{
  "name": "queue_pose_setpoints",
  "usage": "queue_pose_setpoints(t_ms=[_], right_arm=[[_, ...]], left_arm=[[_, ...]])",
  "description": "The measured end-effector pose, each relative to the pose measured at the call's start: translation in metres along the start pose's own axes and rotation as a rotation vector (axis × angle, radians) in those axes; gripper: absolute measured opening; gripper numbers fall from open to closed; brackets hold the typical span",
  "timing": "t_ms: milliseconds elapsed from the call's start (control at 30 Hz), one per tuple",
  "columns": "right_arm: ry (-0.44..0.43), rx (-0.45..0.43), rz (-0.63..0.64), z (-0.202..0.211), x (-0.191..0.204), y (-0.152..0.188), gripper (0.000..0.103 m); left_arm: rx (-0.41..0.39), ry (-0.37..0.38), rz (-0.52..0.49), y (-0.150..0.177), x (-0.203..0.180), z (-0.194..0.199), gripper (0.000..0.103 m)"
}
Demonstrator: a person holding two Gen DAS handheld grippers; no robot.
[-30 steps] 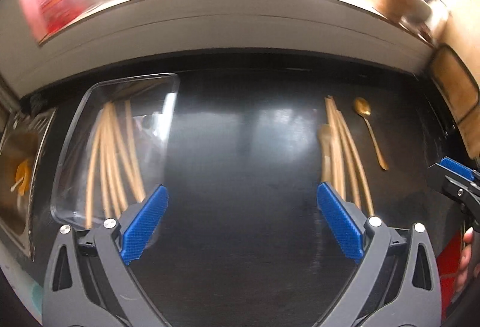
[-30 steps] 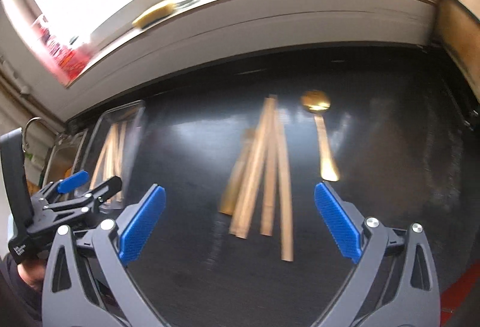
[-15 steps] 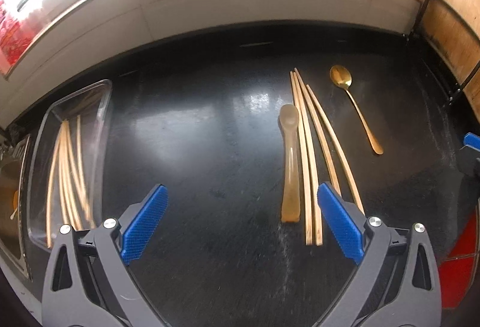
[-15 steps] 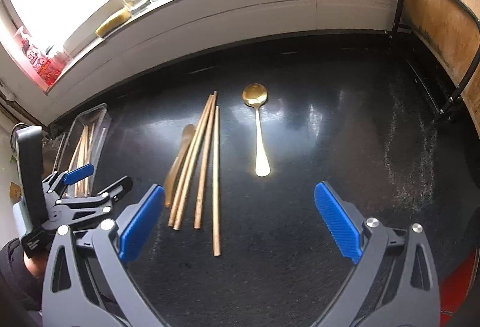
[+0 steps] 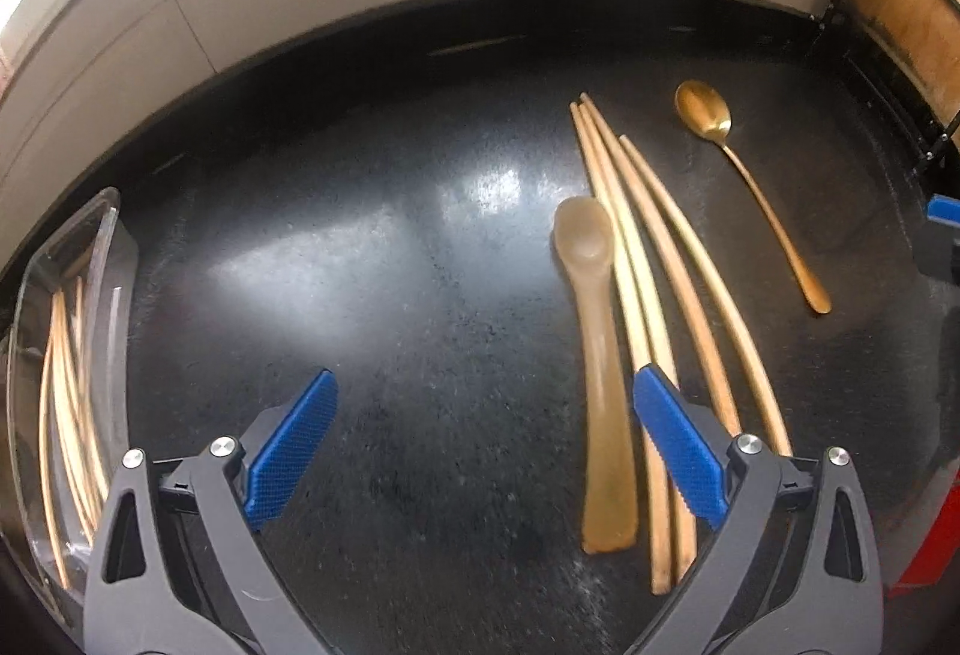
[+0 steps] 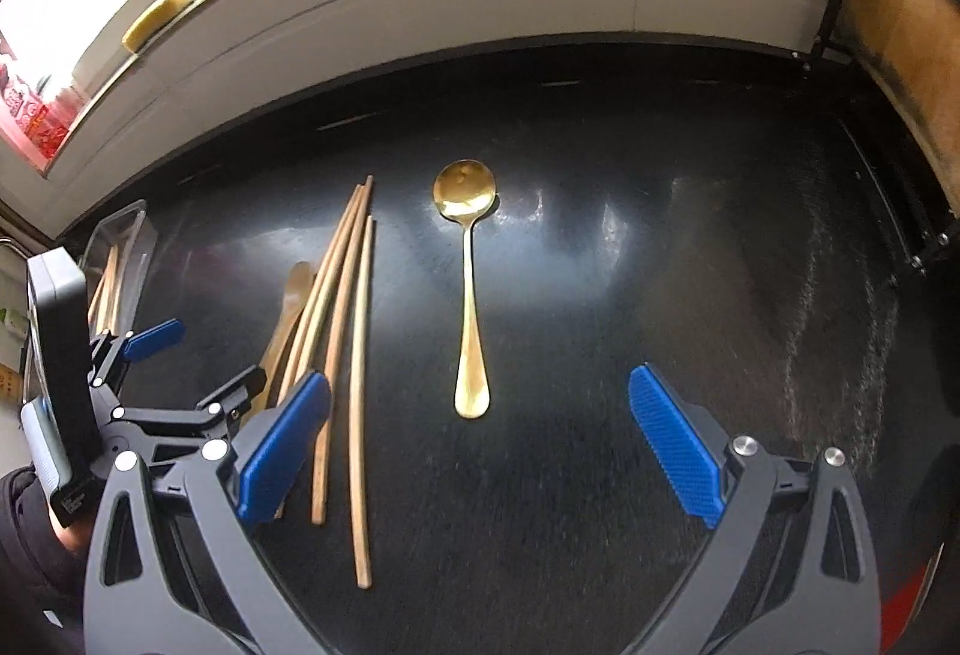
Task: Organize utensils
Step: 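Close the left tool on the wooden spoon while the right tool grasps the gold spoon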
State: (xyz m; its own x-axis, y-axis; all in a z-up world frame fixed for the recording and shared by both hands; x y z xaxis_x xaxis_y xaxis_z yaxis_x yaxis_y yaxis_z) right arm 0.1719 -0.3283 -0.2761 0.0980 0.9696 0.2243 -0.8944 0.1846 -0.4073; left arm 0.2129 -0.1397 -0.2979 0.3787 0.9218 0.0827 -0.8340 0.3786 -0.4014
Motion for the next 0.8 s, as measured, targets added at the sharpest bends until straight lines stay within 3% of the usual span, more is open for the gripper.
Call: queue_pose_setpoints(t_ms=[167,300,400,500,533,667,800], right_arm=[[0.032,0.032,0.036,-0.028,0.0,-0.006,0.096],[0.059,0.046,0.09,-0.051,0.004,-0.012,0.096],[0.077,0.04,0.123,-0.064,0.006,-0.018,0.094],[0.074,0.051,0.136,-0.077,0.007,-0.021,0.083],[0.075,0.056,0.136,-0.082,0.007,-0.021,0.076],[0.094,0.022,0.171,-0.085,0.01,-0.029,0.065],[0.088,0.01,0.18,-0.086,0.018,-0.032,0.044]], left_arm=[[-0.003,0.01,-0.04,0.0,-0.004,-0.016,0.095],[-0.058,0.028,-0.046,-0.004,-0.005,-0.017,0.091],[-0.091,0.049,-0.062,-0.008,-0.011,-0.013,0.076],[-0.123,0.057,-0.082,-0.014,-0.018,-0.012,0.057],[-0.132,0.058,-0.088,-0.014,-0.02,-0.011,0.048],[-0.16,0.057,-0.125,-0.014,-0.034,-0.007,0.011],[-0.153,0.055,-0.088,-0.017,-0.034,-0.01,0.009]])
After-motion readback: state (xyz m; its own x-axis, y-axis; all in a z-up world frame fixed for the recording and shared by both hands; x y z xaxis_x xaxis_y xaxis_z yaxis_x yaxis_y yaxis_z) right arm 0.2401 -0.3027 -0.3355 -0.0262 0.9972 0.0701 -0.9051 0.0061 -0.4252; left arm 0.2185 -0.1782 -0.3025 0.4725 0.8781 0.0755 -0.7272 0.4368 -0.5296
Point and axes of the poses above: each gripper's, at about its wrist camera, not at the fingertips, and z roughly against the way its jaws point, x to its left, y to its underside, the point moved 8 cm from there along -z, roughly the way its jaws point, and after that the axes turned 1 degree about -z, right-handed, at the moved point
